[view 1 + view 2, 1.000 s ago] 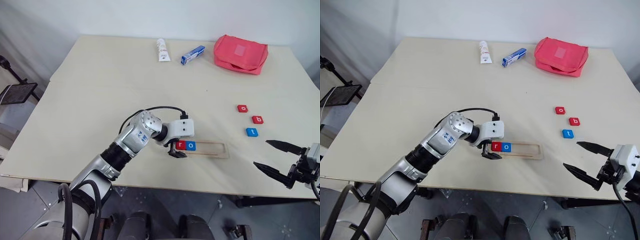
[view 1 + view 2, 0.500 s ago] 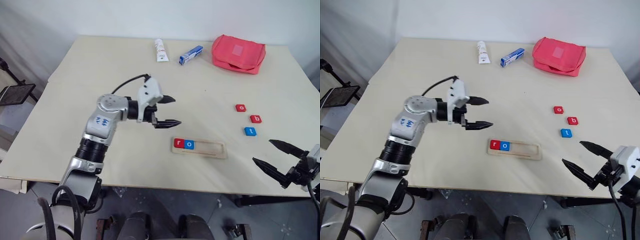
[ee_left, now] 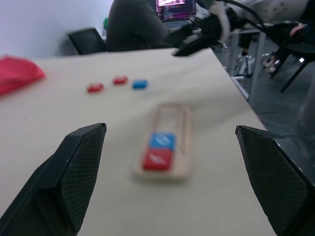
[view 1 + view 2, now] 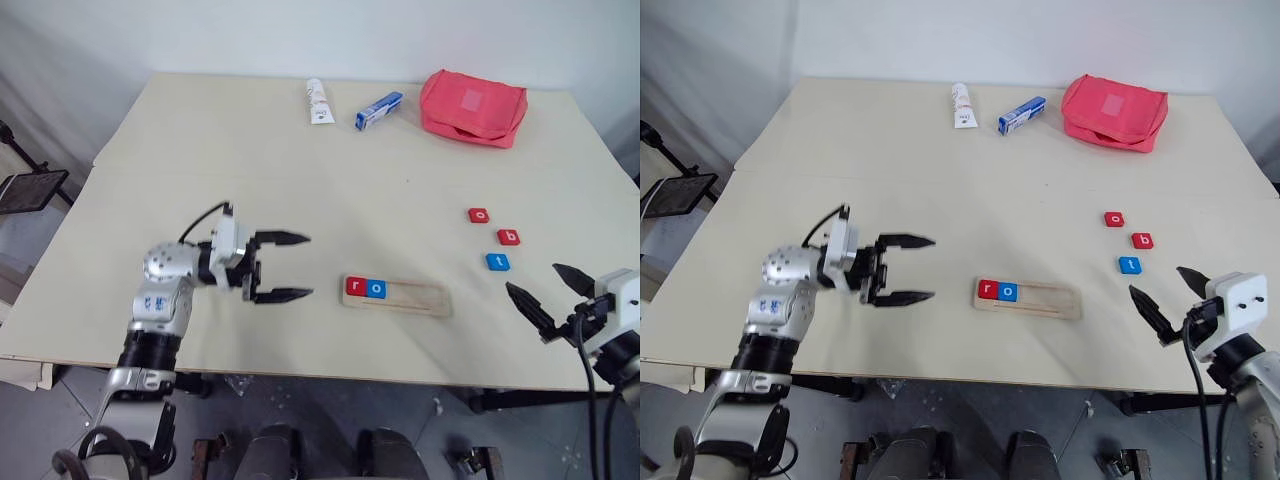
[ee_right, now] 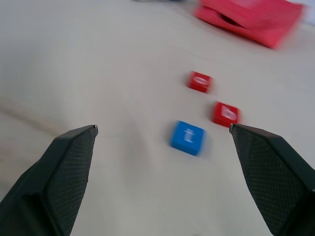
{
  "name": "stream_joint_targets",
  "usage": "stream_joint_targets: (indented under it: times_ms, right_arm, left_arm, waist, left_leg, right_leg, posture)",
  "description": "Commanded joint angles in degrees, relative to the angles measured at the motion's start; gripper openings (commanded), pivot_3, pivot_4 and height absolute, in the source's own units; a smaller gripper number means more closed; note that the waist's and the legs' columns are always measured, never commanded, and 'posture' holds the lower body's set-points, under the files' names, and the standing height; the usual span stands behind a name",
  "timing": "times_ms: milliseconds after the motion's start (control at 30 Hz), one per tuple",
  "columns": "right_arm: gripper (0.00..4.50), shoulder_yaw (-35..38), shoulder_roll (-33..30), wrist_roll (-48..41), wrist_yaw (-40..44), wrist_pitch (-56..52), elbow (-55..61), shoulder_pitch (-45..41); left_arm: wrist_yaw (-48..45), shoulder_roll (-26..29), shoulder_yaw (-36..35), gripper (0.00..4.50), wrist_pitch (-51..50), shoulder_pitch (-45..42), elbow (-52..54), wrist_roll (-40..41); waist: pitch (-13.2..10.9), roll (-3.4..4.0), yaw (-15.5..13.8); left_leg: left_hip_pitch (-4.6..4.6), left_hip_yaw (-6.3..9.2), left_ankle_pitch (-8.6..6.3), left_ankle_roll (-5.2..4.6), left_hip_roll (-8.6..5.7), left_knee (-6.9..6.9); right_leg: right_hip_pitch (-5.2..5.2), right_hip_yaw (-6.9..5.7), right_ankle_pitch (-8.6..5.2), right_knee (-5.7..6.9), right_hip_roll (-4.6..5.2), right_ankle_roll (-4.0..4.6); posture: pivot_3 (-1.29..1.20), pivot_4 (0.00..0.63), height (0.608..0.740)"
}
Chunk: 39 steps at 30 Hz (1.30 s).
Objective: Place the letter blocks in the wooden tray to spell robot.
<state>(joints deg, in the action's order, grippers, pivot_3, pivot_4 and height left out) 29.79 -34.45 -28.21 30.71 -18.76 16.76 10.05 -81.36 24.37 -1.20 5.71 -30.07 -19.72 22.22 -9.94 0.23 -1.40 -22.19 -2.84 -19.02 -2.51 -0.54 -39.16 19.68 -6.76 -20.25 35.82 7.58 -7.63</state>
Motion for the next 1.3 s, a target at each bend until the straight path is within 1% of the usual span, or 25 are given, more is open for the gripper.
stream_joint_targets:
  times_ms: [33, 100, 167, 233, 367, 833, 1300]
  right_arm:
    - [4.50, 0.97, 0.91, 0.07, -6.35, -5.38, 5.63, -0.28]
    - [4.50, 1.37, 1.27, -1.01, -7.86, -8.33, 7.32, 0.05]
    - [4.50, 2.04, 1.75, -1.54, -9.39, -10.05, 8.20, 0.00]
    - [4.50, 2.52, 1.66, -1.57, -9.35, -10.43, 7.97, 0.14]
    - [4.50, 2.78, 0.80, -2.09, -8.76, -11.91, 6.89, -0.40]
    - [4.50, 3.21, -1.39, -0.83, -7.71, -11.84, -0.15, -5.63]
    - [4.50, 3.11, -1.58, -0.84, -7.17, -11.52, -0.91, -6.49]
  left_arm:
    - [-2.54, -0.04, -0.48, 4.47, 4.11, -0.47, -1.50, 1.39]
    - [-2.54, -0.21, -0.88, 4.47, 4.84, -0.15, -2.93, 1.58]
    - [-3.88, -0.24, -1.09, 4.47, 7.96, 0.52, -5.29, 1.31]
    - [-4.41, -0.64, -1.53, 4.47, 10.09, 0.66, -6.91, 1.67]
    - [-4.00, -0.75, -1.41, 4.47, 11.18, -0.16, -8.49, 1.30]
    - [-4.05, -0.76, -1.11, 4.47, 9.79, 0.69, -5.77, 2.99]
    - [-3.82, -0.56, -1.10, 4.47, 9.31, 0.35, -5.27, 3.34]
  waist:
    - [0.00, 0.00, -0.27]
    - [0.00, 0.00, -0.27]
    - [0.01, 0.01, -0.07]
    - [0.01, 0.01, 0.04]
    - [0.01, 0.01, 0.08]
    - [0.01, 0.01, 0.12]
    - [0.01, 0.01, 0.12]
  left_leg:
    - [0.00, 0.03, 0.00, 0.00, -0.02, -0.03]
    - [0.00, 0.08, -0.01, -0.03, -0.11, -0.03]
    - [0.01, 0.09, -0.02, -0.06, -0.14, -0.01]
    - [0.01, 0.08, -0.02, -0.05, -0.13, 0.00]
    - [0.02, 0.05, -0.02, -0.06, -0.13, 0.00]
    - [0.02, 0.05, -0.02, -0.06, -0.13, 0.00]
    - [0.02, 0.04, -0.02, -0.06, -0.12, 0.00]
  right_leg:
    - [-0.02, 0.01, 0.00, 0.01, 0.01, 0.00]
    - [-0.04, 0.08, 0.00, 0.01, 0.06, 0.00]
    - [-0.05, 0.12, 0.00, 0.02, 0.06, 0.00]
    - [-0.03, 0.10, 0.00, 0.02, 0.04, 0.00]
    - [-0.02, 0.10, 0.00, 0.03, 0.04, 0.00]
    - [-0.02, 0.11, 0.00, 0.04, 0.05, 0.00]
    - [-0.03, 0.11, 0.00, 0.04, 0.05, 0.00]
  posture:
    - [0.00, 0.150, 0.740]
    - [0.00, 0.150, 0.740]
    - [0.00, 0.150, 0.740]
    - [0.00, 0.150, 0.740]
    - [0.00, 0.150, 0.740]
    - [0.00, 0.150, 0.740]
    - [0.00, 0.150, 0.740]
